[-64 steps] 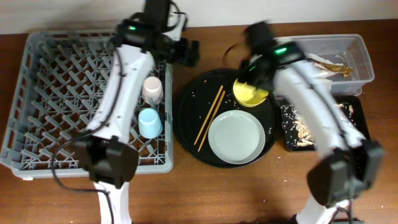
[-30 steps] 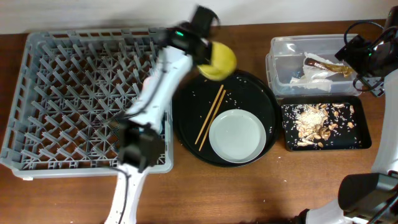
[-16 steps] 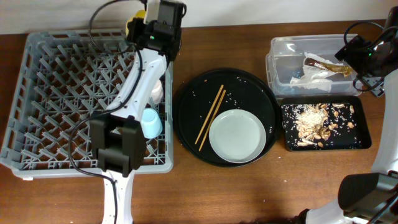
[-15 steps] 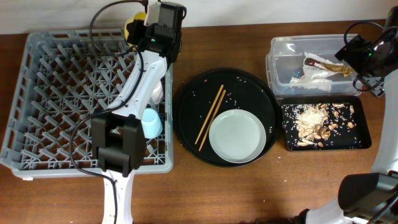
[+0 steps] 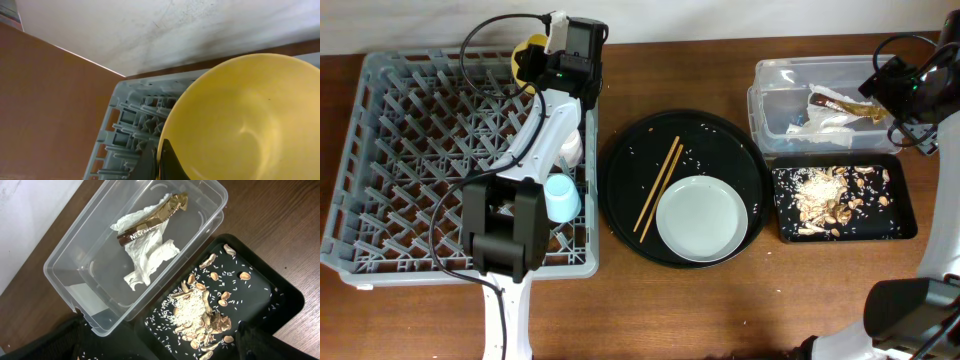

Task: Sort waste into correct bins and load items into the dishwasher rack
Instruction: 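Carry the yellow bowl to the back of the rack with the left gripper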

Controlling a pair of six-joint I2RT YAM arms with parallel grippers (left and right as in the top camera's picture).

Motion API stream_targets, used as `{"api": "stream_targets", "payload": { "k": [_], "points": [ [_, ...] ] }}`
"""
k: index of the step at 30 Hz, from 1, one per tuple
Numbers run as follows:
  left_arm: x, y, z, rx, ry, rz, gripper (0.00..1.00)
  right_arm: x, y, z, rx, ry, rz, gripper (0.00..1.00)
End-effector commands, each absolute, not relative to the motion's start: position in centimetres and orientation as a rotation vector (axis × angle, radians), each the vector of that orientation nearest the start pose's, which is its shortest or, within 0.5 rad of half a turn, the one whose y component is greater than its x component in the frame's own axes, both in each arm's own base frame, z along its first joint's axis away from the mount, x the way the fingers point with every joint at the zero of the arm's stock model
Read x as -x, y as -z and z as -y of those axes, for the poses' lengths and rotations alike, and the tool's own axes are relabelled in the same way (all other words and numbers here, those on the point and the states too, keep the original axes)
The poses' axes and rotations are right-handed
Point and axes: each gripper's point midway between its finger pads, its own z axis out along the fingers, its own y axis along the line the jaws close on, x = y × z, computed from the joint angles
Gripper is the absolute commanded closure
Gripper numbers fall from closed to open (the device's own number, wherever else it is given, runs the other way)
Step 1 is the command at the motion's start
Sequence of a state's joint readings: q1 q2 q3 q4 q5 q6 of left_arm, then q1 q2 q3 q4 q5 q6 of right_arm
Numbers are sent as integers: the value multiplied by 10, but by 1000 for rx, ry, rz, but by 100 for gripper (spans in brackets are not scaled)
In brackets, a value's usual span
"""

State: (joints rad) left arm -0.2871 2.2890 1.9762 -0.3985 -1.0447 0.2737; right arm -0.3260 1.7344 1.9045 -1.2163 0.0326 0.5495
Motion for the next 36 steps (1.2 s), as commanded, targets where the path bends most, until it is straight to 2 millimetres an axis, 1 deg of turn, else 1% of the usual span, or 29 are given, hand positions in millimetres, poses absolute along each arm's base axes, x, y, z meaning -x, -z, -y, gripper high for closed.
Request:
{"api": "stream_targets", "payload": {
  "k": [1, 4, 5, 7, 8, 10, 11, 12, 15, 16, 18, 23, 26, 27, 30, 36],
  "points": [
    [-584, -182, 8, -54, -1196, -2112, 100, -394, -262, 139, -1127, -39, -2362, 2],
    [-584, -182, 8, -76, -1211, -2116, 100, -394, -262, 139, -1127, -39, -2362, 1],
    [-583, -188, 4, -123, -1282, -2107, 100, -394, -262, 139, -1127, -39, -2362, 2],
    [-584, -210, -3, -147, -1423, -2046, 100, -394, -262, 139, -1127, -39, -2362, 2],
    [-585, -218, -1, -176, -1475, -2025, 100, -394, -262, 139, -1127, -39, -2362, 2],
    [-586, -226, 9, -276, -1542, -2011, 100, -394, -262, 139, -1127, -39, -2362, 1],
    [-586, -226, 19, -346, -1561, -2011, 100, -394, -262, 139, -1127, -39, -2362, 2],
    [-585, -224, 32, -384, -1546, -2008, 100, -394, -262, 139, -1127, -39, -2362, 2],
    [-586, -219, 42, -427, -1520, -2009, 100, -394, -262, 139, -1127, -39, -2361, 2],
    [-585, -214, 43, -467, -1519, -2027, 100, -394, -262, 139, -1127, -39, -2362, 2],
    [-583, -207, 43, -490, -1510, -2051, 100, -394, -262, 139, -1127, -39, -2362, 2],
    [-581, -203, 41, -470, -1497, -2063, 100, -394, -262, 139, -1127, -39, -2362, 2],
    [-579, -195, 43, -538, -1491, -2090, 100, -394, -262, 139, -1127, -39, -2362, 2],
    [-577, -193, 47, -564, -1496, -2096, 100, -394, -262, 139, -1127, -39, -2362, 2],
    [-575, -192, 54, -585, -1493, -2094, 100, -394, -262, 139, -1127, -39, -2362, 1],
    [-575, -192, 54, -585, -1492, -2093, 100, -394, -262, 139, -1127, -39, -2362, 2]
  ]
}}
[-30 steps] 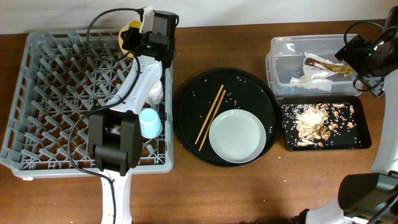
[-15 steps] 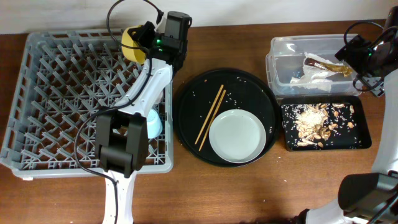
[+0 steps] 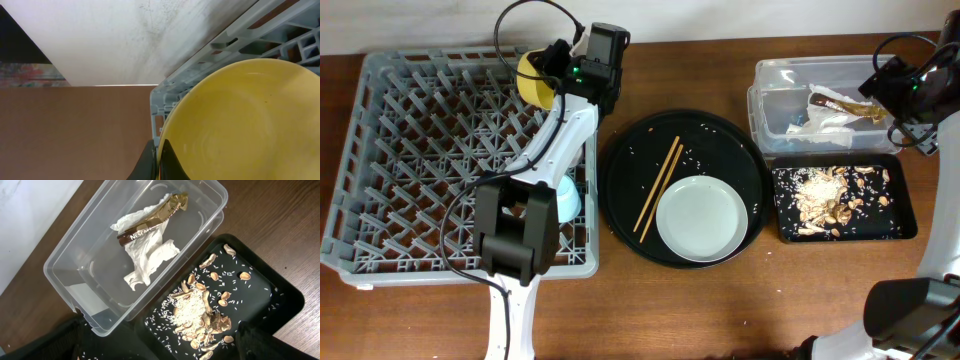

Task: Sort waste into correct bins and load items into the dishwasher rack
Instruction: 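Carry the yellow bowl to the back of the rack with the left gripper, then lower the yellow bowl upright into the rack and release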

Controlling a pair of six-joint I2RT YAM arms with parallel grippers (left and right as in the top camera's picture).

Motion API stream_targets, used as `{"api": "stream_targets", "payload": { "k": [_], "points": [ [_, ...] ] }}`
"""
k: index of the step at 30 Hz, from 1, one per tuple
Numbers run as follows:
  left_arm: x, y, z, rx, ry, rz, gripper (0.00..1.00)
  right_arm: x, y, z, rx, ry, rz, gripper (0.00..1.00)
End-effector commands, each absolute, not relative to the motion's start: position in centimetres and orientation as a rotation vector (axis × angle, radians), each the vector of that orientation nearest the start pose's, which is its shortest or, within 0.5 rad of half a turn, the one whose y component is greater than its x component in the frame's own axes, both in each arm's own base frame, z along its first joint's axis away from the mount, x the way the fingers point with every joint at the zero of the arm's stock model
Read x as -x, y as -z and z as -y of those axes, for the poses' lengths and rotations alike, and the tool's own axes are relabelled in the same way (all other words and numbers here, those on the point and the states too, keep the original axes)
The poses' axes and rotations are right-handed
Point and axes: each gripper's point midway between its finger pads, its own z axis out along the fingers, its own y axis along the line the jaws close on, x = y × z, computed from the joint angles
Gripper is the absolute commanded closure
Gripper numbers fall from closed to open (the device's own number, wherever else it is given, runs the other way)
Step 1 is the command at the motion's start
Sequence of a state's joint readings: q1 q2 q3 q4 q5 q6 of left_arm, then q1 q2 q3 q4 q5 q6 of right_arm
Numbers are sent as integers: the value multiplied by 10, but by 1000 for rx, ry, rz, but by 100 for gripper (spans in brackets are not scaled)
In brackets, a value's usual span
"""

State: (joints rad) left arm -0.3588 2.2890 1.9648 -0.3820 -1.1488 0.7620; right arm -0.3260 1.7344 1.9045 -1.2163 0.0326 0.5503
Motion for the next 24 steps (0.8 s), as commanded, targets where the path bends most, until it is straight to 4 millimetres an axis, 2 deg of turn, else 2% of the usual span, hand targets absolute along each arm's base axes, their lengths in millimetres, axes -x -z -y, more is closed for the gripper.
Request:
{"api": "stream_targets", "payload": {
  "k": [1, 7, 12, 17, 24],
  "points": [
    [-575, -192, 56, -589, -1490, -2091, 100, -394, -262, 139, -1127, -39, -2362, 2],
    [-585, -182, 65, -652, -1370, -2101, 100, -394, -262, 139, -1127, -39, -2362, 1],
    [-587, -183, 57, -623, -1373, -2102, 100, -394, -262, 139, -1127, -39, -2361, 1],
    [-592, -198, 50, -591, -1435, -2057, 100, -394, -262, 139, -1127, -39, -2362, 2],
    [-591, -199, 44, -639, -1481, -2060, 100, -394, -262, 139, -1127, -39, -2362, 1]
  ]
}}
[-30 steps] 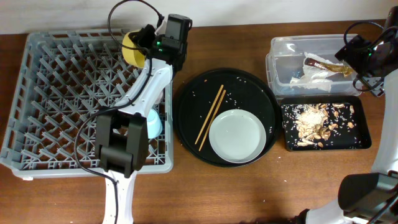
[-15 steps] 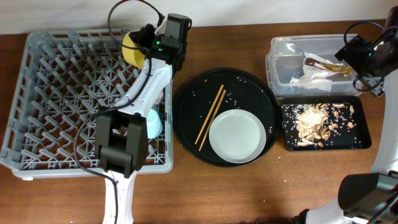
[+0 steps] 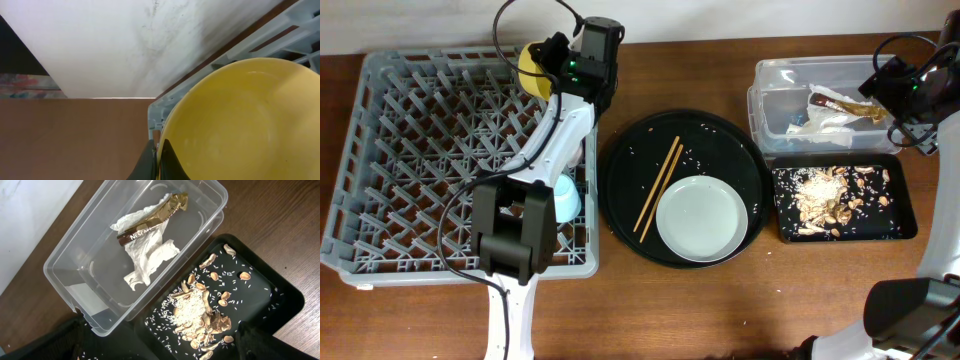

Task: Sort waste into correct bins and load items into the dishwasher rack
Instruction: 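Lower the yellow bowl upright into the rack and release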

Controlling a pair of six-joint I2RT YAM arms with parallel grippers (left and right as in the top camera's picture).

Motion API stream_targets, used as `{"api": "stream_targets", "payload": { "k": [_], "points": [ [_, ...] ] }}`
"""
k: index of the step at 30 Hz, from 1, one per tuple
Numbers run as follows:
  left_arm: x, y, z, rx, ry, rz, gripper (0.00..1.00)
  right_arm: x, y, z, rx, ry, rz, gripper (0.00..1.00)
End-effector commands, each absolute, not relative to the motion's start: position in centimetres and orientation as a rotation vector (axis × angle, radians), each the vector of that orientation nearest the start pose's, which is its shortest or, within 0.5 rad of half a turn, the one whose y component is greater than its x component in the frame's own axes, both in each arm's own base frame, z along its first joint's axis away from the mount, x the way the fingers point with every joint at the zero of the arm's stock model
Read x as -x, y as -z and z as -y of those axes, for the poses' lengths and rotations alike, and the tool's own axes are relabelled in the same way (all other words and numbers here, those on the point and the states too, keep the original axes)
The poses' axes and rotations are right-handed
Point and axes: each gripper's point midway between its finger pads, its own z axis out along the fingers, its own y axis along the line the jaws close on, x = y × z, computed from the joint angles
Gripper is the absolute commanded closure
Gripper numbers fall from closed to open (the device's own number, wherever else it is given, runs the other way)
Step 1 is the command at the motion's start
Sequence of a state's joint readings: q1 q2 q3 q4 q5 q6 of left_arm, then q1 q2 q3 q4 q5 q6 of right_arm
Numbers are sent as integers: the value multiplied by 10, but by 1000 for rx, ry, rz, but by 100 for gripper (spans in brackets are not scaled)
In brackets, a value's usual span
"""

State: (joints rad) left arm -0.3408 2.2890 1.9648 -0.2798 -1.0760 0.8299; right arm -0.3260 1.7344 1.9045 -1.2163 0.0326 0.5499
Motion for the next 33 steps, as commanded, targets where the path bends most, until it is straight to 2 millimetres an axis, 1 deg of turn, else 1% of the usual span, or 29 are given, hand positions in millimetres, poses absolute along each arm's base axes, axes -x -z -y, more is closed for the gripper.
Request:
{"api": "stream_targets", "payload": {
  "k": [1, 3, 5, 6, 8, 9, 10, 11, 13, 15, 17, 18, 20, 21, 22, 24, 25, 28, 33],
  "points": [
    [-591, -208, 39, -625, -1541, -2042, 100, -394, -262, 140, -1127, -39, -2361, 2],
    [-591, -232, 33, -579, -1659, -1985, 100, -394, -262, 139, -1127, -39, -2362, 1],
    [-591, -253, 31, -578, -1751, -1942, 100, -394, -262, 139, -1127, -39, -2362, 2],
    [-589, -258, 30, -576, -1781, -1937, 100, -394, -262, 140, -1127, -39, -2361, 2],
    [-582, -259, 25, -556, -1836, -1958, 100, -394, -262, 139, -1127, -39, -2362, 2],
    [-580, -257, 24, -569, -1854, -1970, 100, -394, -262, 139, -1127, -39, -2362, 2],
    [-579, -256, 23, -542, -1845, -1975, 100, -394, -262, 139, -1127, -39, -2361, 2],
    [-575, -257, 23, -466, -1832, -1975, 100, -394, -262, 139, -1127, -39, -2362, 2],
    [-572, -255, 28, -444, -1824, -1975, 100, -394, -262, 139, -1127, -39, -2362, 2],
    [-570, -251, 43, -451, -1794, -1965, 100, -394, -262, 139, -1127, -39, -2362, 2],
    [-568, -240, 60, -484, -1759, -1955, 100, -394, -262, 139, -1127, -39, -2362, 1],
    [-568, -231, 65, -521, -1747, -1956, 100, -394, -262, 139, -1127, -39, -2362, 2],
    [-565, -212, 67, -541, -1729, -1963, 100, -394, -262, 139, -1127, -39, -2362, 2],
    [-564, -207, 67, -550, -1733, -1968, 100, -394, -262, 139, -1127, -39, -2361, 2],
    [-563, -202, 61, -553, -1743, -1977, 100, -394, -262, 139, -1127, -39, -2361, 1],
    [-564, -201, 46, -533, -1758, -1994, 100, -394, -262, 139, -1127, -39, -2362, 1],
    [-566, -201, 42, -523, -1754, -1997, 100, -394, -262, 139, -1127, -39, -2362, 2],
    [-575, -202, 47, -521, -1679, -1975, 100, -394, -262, 139, -1127, -39, -2362, 2],
    [-582, -197, 53, -549, -1618, -1968, 100, -394, -262, 139, -1127, -39, -2362, 2]
  ]
}}
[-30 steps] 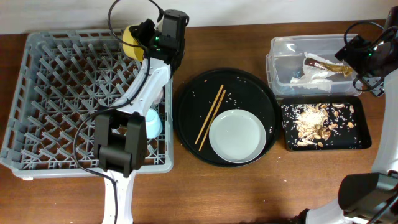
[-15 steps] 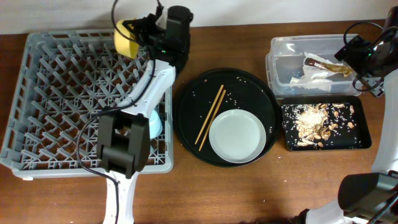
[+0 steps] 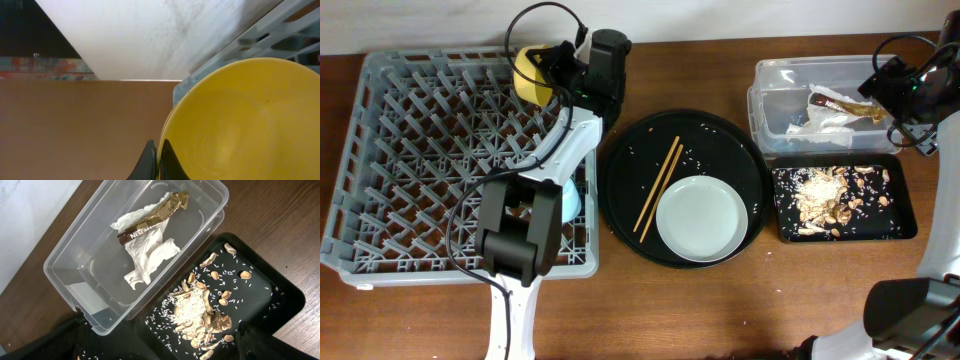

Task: Sort waste into correct bins and load items into the dishwasher rack
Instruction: 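Lower the yellow bowl upright into the rack and release, then move the left gripper to the edge of the white plate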

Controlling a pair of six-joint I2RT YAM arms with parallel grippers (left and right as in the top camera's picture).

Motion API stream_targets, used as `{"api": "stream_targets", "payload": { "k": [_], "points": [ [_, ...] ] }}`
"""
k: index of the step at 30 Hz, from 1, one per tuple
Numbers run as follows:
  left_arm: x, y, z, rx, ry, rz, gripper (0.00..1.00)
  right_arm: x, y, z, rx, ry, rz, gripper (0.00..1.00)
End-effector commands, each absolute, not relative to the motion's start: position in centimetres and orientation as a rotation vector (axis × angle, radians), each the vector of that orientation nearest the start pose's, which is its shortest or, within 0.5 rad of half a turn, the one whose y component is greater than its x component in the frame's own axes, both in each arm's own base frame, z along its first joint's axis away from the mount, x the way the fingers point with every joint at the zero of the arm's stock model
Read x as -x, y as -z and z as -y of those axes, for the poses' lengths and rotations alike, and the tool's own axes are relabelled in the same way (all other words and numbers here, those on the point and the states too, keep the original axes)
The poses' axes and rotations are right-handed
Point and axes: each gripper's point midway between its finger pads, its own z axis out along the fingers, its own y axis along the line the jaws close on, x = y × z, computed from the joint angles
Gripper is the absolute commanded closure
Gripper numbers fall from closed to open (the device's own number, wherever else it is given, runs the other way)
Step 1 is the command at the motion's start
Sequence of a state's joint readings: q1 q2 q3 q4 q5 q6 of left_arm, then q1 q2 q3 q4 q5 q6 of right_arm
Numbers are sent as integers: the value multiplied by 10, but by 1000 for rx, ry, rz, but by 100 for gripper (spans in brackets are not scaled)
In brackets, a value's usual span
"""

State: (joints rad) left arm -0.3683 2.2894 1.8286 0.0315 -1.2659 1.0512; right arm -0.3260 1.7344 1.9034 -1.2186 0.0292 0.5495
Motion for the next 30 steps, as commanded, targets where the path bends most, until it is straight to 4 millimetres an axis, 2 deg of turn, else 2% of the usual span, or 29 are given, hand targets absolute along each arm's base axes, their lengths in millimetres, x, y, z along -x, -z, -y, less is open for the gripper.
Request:
{"api": "stream_targets", "payload": {
  "k": [1, 8, 12, 14, 15, 16, 18, 20, 22, 24, 26, 28, 30],
  "points": [
    [-583, -196, 54, -549, -1597, -1966, 100, -394, -262, 139, -1127, -39, -2361, 2],
    [-587, -164, 58, -615, -1614, -1990, 100, -394, -262, 139, -1127, -39, -2362, 1],
    [-585, -172, 80, -570, -1585, -1946, 100, -394, -262, 140, -1127, -39, -2361, 2],
    [-581, -180, 95, -513, -1573, -1914, 75, -394, -262, 139, -1127, -39, -2362, 2],
    [-580, -182, 102, -512, -1564, -1904, 59, -394, -262, 139, -1127, -39, -2362, 1],
    [-579, -182, 106, -507, -1551, -1900, 48, -394, -262, 139, -1127, -39, -2361, 2],
    [-574, -183, 114, -417, -1508, -1890, 19, -394, -262, 139, -1127, -39, -2362, 2],
    [-570, -187, 123, -375, -1497, -1874, 14, -394, -262, 139, -1127, -39, -2362, 2],
    [-567, -201, 130, -262, -1458, -1833, 1, -394, -262, 139, -1127, -39, -2362, 2],
    [-560, -224, 132, -121, -1416, -1788, 1, -394, -262, 140, -1127, -39, -2361, 2],
    [-551, -244, 149, -109, -1370, -1764, 1, -394, -262, 140, -1127, -39, -2361, 1],
    [-545, -253, 164, -123, -1331, -1747, 1, -394, -262, 140, -1127, -39, -2361, 2],
    [-537, -253, 189, -168, -1303, -1737, 1, -394, -262, 139, -1127, -39, -2362, 2]
  ]
}}
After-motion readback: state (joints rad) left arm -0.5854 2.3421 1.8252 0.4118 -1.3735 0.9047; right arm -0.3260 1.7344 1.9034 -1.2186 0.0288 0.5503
